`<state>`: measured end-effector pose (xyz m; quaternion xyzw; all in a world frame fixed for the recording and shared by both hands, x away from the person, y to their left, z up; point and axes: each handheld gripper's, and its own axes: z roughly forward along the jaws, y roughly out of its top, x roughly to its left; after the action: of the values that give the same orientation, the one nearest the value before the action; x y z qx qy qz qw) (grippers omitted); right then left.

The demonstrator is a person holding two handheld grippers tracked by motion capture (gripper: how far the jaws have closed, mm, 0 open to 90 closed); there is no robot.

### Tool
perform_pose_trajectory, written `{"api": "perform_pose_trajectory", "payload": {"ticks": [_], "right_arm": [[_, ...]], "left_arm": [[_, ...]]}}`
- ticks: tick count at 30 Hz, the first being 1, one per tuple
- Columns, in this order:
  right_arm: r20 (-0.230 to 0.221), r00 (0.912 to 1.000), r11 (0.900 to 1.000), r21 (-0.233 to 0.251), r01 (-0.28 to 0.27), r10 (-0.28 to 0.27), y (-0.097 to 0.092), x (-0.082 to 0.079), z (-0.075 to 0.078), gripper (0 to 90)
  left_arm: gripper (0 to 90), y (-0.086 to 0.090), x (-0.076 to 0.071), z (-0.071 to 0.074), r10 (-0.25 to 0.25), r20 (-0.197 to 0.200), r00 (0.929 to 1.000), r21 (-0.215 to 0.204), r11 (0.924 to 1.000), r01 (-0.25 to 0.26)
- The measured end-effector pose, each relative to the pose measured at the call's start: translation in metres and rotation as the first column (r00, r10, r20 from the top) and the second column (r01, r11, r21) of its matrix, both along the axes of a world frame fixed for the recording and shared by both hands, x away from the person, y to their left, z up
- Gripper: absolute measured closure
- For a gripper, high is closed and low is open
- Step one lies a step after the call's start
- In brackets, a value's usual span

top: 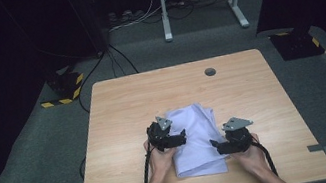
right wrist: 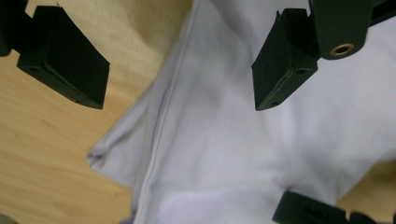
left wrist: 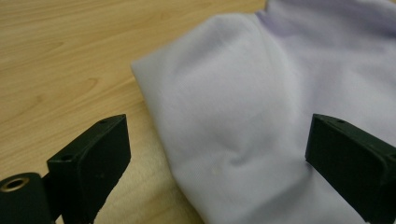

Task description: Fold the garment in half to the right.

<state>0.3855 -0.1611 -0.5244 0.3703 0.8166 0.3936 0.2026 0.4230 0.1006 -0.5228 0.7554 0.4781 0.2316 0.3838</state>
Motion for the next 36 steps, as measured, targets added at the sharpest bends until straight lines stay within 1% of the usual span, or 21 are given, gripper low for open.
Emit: {"api": "perform_pose_trajectory", "payload": {"ticks": [3, 5, 7, 9, 11, 14, 17, 19, 21, 22, 23, 24, 25, 28, 29, 32, 33, 34, 35, 36], "right_arm": [[-0.014, 0.9995, 0.9994, 0.022, 0.028, -0.028, 0.01, 0.015, 0.003, 18.1], [-0.023, 0.9989, 0.9988, 0.025, 0.043, -0.042, 0.015, 0.024, 0.002, 18.4], [-0.039, 0.9975, 0.9981, 0.017, 0.059, -0.058, 0.019, 0.03, -0.003, 18.5], [-0.059, 0.996, 0.9977, -0.001, 0.068, -0.067, 0.018, 0.033, -0.008, 18.2], [-0.062, 0.9953, 0.9972, -0.012, 0.073, -0.074, 0.011, 0.032, -0.011, 17.9], [-0.069, 0.994, 0.9964, -0.001, 0.085, -0.085, -0.002, 0.03, -0.01, 17.8], [-0.056, 0.9944, 0.9958, 0.012, 0.091, -0.09, -0.006, 0.03, -0.004, 18.0], [-0.036, 0.9956, 0.9959, 0.023, 0.087, -0.086, -0.003, 0.032, 0.0, 18.4], [-0.024, 0.9965, 0.9959, 0.041, 0.081, -0.08, 0.004, 0.036, 0.004, 18.6], [-0.021, 0.9967, 0.9958, 0.047, 0.079, -0.078, 0.01, 0.039, 0.005, 18.9], [-0.02, 0.9968, 0.9957, 0.049, 0.079, -0.078, 0.013, 0.041, 0.005, 19.0], [-0.029, 0.9967, 0.9957, 0.05, 0.078, -0.076, 0.018, 0.044, 0.003, 19.1], [-0.032, 0.9967, 0.9964, 0.039, 0.075, -0.074, 0.021, 0.048, 0.001, 19.1], [-0.051, 0.9961, 0.9973, -0.003, 0.073, -0.073, 0.026, 0.054, -0.005, 18.9], [-0.06, 0.9955, 0.9972, -0.01, 0.074, -0.074, 0.024, 0.054, -0.007, 18.6], [-0.07, 0.9944, 0.9965, -0.028, 0.078, -0.08, 0.012, 0.053, -0.007, 17.9], [-0.067, 0.994, 0.9961, -0.024, 0.085, -0.086, 0.007, 0.052, -0.006, 18.2], [-0.074, 0.9929, 0.9957, -0.013, 0.092, -0.093, 0.002, 0.051, -0.005, 18.3], [-0.082, 0.9915, 0.9948, 0.0, 0.102, -0.101, -0.002, 0.05, -0.003, 18.6], [-0.086, 0.9905, 0.9939, 0.014, 0.109, -0.107, -0.005, 0.05, -0.001, 18.9]], "left_arm": [[8.1, -0.001, 0.007, -0.002, 0.02, 0.002, 0.9998, 0.008, 0.9998, -0.02], [7.8, -0.003, 0.012, -0.006, 0.031, -0.027, 0.9991, 0.038, 0.9988, -0.03], [7.6, -0.002, 0.014, -0.011, 0.03, -0.048, 0.9984, 0.052, 0.9983, -0.027], [7.3, 0.002, 0.015, -0.013, 0.028, -0.055, 0.9981, 0.042, 0.9988, -0.026], [7.2, 0.007, 0.014, -0.011, 0.034, -0.051, 0.9981, 0.037, 0.9988, -0.032], [7.4, 0.015, 0.014, -0.006, 0.056, -0.031, 0.9979, 0.005, 0.9984, -0.056], [7.9, 0.018, 0.018, -0.002, 0.071, -0.012, 0.9974, -0.019, 0.9973, -0.071], [7.9, 0.016, 0.021, -0.001, 0.072, -0.014, 0.9973, -0.025, 0.997, -0.073], [7.9, 0.01, 0.026, -0.004, 0.068, -0.019, 0.9975, -0.016, 0.9975, -0.068], [8.2, 0.008, 0.027, -0.005, 0.066, -0.028, 0.9974, -0.012, 0.9978, -0.066], [8.0, 0.005, 0.029, -0.009, 0.061, -0.046, 0.9971, -0.001, 0.9981, -0.061], [7.9, 0.003, 0.03, -0.011, 0.059, -0.053, 0.9968, 0.014, 0.9982, -0.059], [8.0, 0.003, 0.031, -0.012, 0.06, -0.058, 0.9965, 0.022, 0.998, -0.059], [7.8, 0.006, 0.03, -0.013, 0.063, -0.065, 0.9959, 0.021, 0.9979, -0.062], [7.8, 0.008, 0.03, -0.012, 0.064, -0.063, 0.9959, 0.025, 0.9977, -0.062], [7.7, 0.016, 0.028, -0.009, 0.081, -0.059, 0.995, 0.011, 0.9967, -0.08], [7.9, 0.019, 0.027, -0.007, 0.095, -0.056, 0.9939, 0.006, 0.9955, -0.095], [8.3, 0.02, 0.026, -0.004, 0.106, -0.048, 0.9932, 0.001, 0.9943, -0.106], [8.7, 0.021, 0.026, -0.003, 0.112, -0.033, 0.9931, -0.01, 0.9936, -0.113], [9.1, 0.021, 0.026, -0.001, 0.115, -0.027, 0.993, -0.017, 0.9932, -0.115]]}}
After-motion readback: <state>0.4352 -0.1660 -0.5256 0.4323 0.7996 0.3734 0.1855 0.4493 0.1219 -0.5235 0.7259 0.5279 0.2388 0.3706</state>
